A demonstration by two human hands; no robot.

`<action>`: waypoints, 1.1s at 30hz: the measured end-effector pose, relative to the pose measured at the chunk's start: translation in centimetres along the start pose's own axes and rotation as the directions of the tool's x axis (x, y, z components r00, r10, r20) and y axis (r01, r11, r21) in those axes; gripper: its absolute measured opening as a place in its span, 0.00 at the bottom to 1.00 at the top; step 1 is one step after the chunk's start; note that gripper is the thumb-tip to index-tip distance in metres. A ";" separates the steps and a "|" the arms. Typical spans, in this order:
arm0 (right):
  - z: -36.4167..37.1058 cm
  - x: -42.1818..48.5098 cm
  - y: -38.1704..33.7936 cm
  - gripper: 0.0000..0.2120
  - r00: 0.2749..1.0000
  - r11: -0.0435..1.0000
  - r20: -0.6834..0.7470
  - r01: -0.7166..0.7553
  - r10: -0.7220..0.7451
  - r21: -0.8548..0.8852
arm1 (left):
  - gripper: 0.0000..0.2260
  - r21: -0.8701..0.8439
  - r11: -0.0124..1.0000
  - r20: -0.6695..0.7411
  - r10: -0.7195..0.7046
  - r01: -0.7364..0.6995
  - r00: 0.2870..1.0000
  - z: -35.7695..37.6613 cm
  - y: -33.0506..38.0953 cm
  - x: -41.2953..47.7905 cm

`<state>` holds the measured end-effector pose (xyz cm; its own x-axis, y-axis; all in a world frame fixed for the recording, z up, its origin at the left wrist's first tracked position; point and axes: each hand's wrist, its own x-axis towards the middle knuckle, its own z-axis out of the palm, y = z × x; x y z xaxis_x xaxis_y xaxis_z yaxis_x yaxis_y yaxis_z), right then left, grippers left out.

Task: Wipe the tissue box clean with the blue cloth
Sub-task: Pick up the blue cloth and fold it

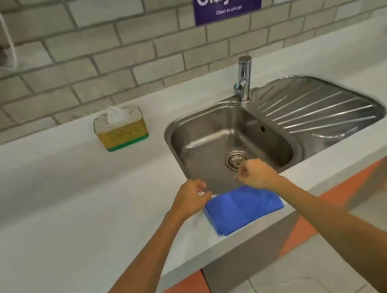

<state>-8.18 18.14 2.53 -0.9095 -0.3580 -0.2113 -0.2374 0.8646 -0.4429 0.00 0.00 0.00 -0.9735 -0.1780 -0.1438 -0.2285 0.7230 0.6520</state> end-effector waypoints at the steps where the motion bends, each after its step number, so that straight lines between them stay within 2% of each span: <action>1: 0.1 -0.2 0.6 0.15 1.000 1.000 0.013 -0.016 0.016 -0.010 | 0.16 0.016 1.000 0.040 -0.018 0.017 0.999 0.6 0.0 -0.1; 5: 0.4 -1.0 2.5 0.10 0.998 0.999 0.030 -0.053 0.053 -0.009 | 0.17 0.109 0.993 0.106 -0.062 0.051 0.992 2.3 0.2 -0.5; 9: 1.0 -1.7 3.3 0.11 0.997 0.997 0.029 -0.072 0.072 -0.007 | 0.17 0.237 0.968 0.069 -0.097 0.078 0.993 3.2 0.7 -0.1; 12: 1.5 -2.2 3.4 0.10 0.996 0.996 0.019 -0.084 0.083 0.003 | 0.16 0.265 0.954 0.079 -0.165 0.139 0.983 3.5 1.3 0.0; 14: 1.7 -2.6 3.4 0.09 0.996 0.996 0.018 -0.085 0.085 0.020 | 0.14 0.183 0.968 0.093 -0.193 0.174 0.977 3.5 1.6 -0.1; 16: 2.0 -2.9 3.4 0.12 0.994 0.994 0.003 -0.105 0.105 0.042 | 0.09 -0.018 0.975 0.111 -0.217 0.221 0.970 3.2 1.9 -0.3; 18: 2.4 -3.3 3.1 0.13 0.992 0.991 -0.029 -0.117 0.119 0.070 | 0.05 -0.306 0.903 0.170 -0.261 0.303 0.950 2.4 2.4 -0.5; 19: 2.7 -3.4 2.7 0.13 0.991 0.988 -0.049 -0.123 0.127 0.089 | 0.06 -0.416 0.849 0.184 -0.272 0.326 0.945 1.9 2.7 -0.6; 22: 3.2 -3.5 1.1 0.14 0.985 0.980 -0.071 -0.148 0.158 0.130 | 0.03 -0.566 0.787 0.104 -0.226 0.244 0.969 0.0 4.0 -0.3; 24: 3.6 -3.3 -0.5 0.17 0.987 0.962 -0.056 -0.135 0.152 0.238 | 0.02 -0.609 0.775 0.044 -0.176 0.166 0.983 -1.7 5.1 0.0; 25: 3.7 -3.1 -1.3 0.19 0.987 0.919 -0.027 -0.135 0.156 0.370 | 0.03 -0.615 0.776 0.026 -0.154 0.138 0.988 -2.7 5.6 0.3; 26: 3.8 -2.8 -2.2 0.21 0.985 0.822 0.027 -0.157 0.170 0.548 | 0.04 -0.608 0.787 0.006 -0.130 0.107 0.991 -3.8 6.1 0.6; 28: 3.8 -1.8 -4.2 0.27 0.973 0.463 0.190 -0.229 0.130 0.856 | 0.06 -0.551 0.833 -0.022 -0.065 0.042 0.998 -5.7 7.1 1.3; 29: 3.8 -1.1 -5.1 0.29 0.968 0.272 0.245 -0.252 0.061 0.929 | 0.08 -0.518 0.855 -0.026 -0.037 0.018 0.999 -6.5 7.5 1.6; 31: 3.7 0.4 -6.8 0.32 0.957 -0.072 0.286 -0.289 -0.050 0.955 | 0.12 -0.470 0.883 -0.021 -0.002 -0.008 1.000 -7.7 8.1 2.3; 32: 3.6 1.1 -7.7 0.31 0.953 -0.203 0.290 -0.302 -0.084 0.931 | 0.13 -0.459 0.889 -0.016 0.004 -0.011 1.000 -8.2 8.3 2.6; 33: 3.5 1.8 -8.5 0.31 0.953 -0.286 0.285 -0.303 -0.102 0.909 | 0.14 -0.453 0.891 -0.015 0.007 -0.013 1.000 -8.6 8.4 2.9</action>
<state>-6.63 8.86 2.85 -0.7453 -0.5297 -0.4050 0.6535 -0.4597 -0.6013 -4.60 -0.18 11.44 -0.9748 -0.1827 -0.1278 -0.1851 0.3440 0.9205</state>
